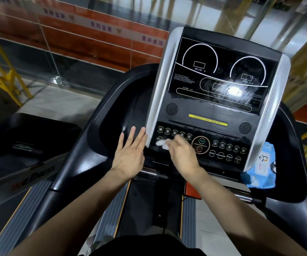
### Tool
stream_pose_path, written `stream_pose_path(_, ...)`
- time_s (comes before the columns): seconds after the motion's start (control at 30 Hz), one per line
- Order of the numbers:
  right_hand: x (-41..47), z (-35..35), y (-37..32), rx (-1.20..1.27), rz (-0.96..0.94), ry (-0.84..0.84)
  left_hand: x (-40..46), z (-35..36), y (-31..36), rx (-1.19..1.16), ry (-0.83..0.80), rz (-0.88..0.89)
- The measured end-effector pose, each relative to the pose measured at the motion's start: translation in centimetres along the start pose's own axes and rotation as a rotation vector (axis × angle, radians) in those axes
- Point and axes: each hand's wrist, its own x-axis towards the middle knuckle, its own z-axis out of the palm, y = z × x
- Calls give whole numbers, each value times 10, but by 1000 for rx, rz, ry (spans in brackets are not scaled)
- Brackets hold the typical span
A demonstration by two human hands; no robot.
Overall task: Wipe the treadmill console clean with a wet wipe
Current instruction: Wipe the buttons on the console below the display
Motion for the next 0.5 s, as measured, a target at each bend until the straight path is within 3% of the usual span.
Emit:
stream_pose_path(0.13, 34, -5, 0, 26, 112, 109, -2, 1, 2, -6, -21, 4)
stream_pose_path(0.27, -2, 8, -12, -44, 59, -23, -3, 2, 1, 1, -12, 25)
stream_pose_path(0.4, 3, 5, -11, -16, -6, -33, -3, 5, -1, 34, -34, 30)
stream_pose_path(0.5, 42, 0, -4, -48, 77, 42, -3, 7, 0, 24, -45, 28)
